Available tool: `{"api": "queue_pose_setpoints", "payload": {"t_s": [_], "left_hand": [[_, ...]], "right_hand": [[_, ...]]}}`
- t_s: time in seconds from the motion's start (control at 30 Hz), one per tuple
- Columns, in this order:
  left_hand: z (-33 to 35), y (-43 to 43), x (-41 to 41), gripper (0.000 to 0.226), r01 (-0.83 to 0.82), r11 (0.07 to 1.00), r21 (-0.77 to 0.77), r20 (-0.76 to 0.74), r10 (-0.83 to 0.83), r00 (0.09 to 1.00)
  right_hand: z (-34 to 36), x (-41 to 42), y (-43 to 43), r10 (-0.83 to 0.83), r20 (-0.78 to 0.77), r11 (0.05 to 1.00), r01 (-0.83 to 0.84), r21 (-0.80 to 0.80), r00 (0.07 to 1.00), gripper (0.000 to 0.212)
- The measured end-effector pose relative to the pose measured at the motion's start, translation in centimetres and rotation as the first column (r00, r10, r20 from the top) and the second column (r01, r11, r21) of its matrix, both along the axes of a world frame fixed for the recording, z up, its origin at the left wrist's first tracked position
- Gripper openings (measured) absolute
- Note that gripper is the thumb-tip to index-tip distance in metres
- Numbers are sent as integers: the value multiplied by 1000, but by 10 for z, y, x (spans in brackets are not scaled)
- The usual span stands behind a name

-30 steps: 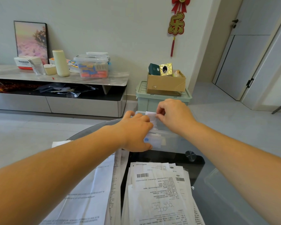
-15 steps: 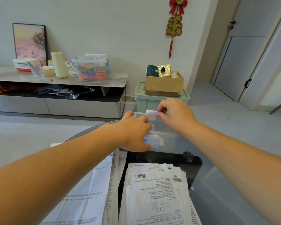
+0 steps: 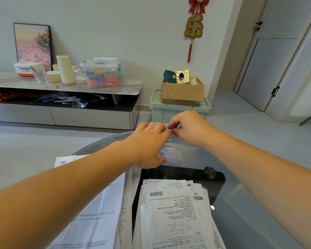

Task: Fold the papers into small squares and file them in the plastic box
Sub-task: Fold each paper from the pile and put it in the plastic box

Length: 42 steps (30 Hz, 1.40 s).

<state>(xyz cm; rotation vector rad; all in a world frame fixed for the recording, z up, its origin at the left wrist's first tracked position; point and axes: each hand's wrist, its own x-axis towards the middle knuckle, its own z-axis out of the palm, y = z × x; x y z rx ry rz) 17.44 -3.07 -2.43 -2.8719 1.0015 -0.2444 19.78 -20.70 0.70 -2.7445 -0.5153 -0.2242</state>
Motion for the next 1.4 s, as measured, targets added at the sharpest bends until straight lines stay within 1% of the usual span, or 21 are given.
{"api": "queue_pose_setpoints", "payload": {"t_s": [0.1,0.2,0.27,0.33,0.43,0.47,0.53,0.6,0.67,0.73,0.8,0.87,0.93,1.0,1.1,1.17,1.2,1.27,1.4], "left_hand": [[-1,-1,0,79,-10,1000,0,-1,10,1000],[0,-1,1,82,-32,999,-31,-66,30,997],[2,-3,0,84,-41,998,-44,-95,36,995],[2,-3,0,82,-49,998,-41,-113,44,993],[4,-4,0,77,-63,997,-34,-154,57,986],[5,-4,1,75,-64,997,-32,-158,58,986],[5,-4,1,74,-63,998,-31,-150,57,987],[6,-3,0,75,-61,997,-38,-126,55,991],[11,-1,-5,77,-45,998,-51,-64,42,997],[20,2,-16,75,-28,996,-85,17,29,999],[29,5,-36,62,-19,987,-158,54,28,998],[36,9,-66,45,-19,969,-246,38,29,999],[36,14,-103,33,-34,956,-292,-44,22,999],[30,19,-146,30,-64,956,-285,-162,18,987],[16,26,-205,42,-28,974,-226,-270,-35,962],[7,26,-232,51,38,985,-166,-294,-86,952],[3,26,-247,53,54,989,-138,-307,-94,947],[-5,25,-258,56,66,990,-122,-286,-99,953],[-10,23,-269,52,14,994,-111,-262,-43,964]], "right_hand": [[2,-5,-6,19,-32,1000,-20,-15,999,28],[1,-11,-12,57,-85,998,-58,-4,995,40],[-1,-15,-15,76,-117,997,-75,15,990,43],[-3,-17,-15,88,-162,996,-90,-2,983,42],[-7,-20,-14,86,-169,986,-109,-130,982,40],[-9,-21,-14,82,-165,983,-107,-146,983,40],[-9,-23,-16,77,-138,990,-92,-103,987,41],[-7,-27,-20,65,-58,998,-66,-22,996,38],[-1,-37,-24,37,44,998,-39,43,998,31],[5,-56,-28,38,104,995,-47,86,994,23],[10,-89,-31,74,82,991,-82,108,994,15],[11,-133,-32,126,-8,989,-125,76,992,12],[6,-179,-34,211,-99,977,-213,-17,973,22],[-2,-222,-34,293,-221,946,-315,-73,930,40],[-20,-266,-36,317,-355,925,-369,-87,879,71],[-34,-283,-38,314,-353,922,-372,-109,881,76],[-39,-294,-37,314,-323,923,-366,-116,893,74],[-54,-301,-38,318,-217,935,-344,-92,923,65],[-64,-315,-38,227,-119,974,-228,6,967,39]]}}
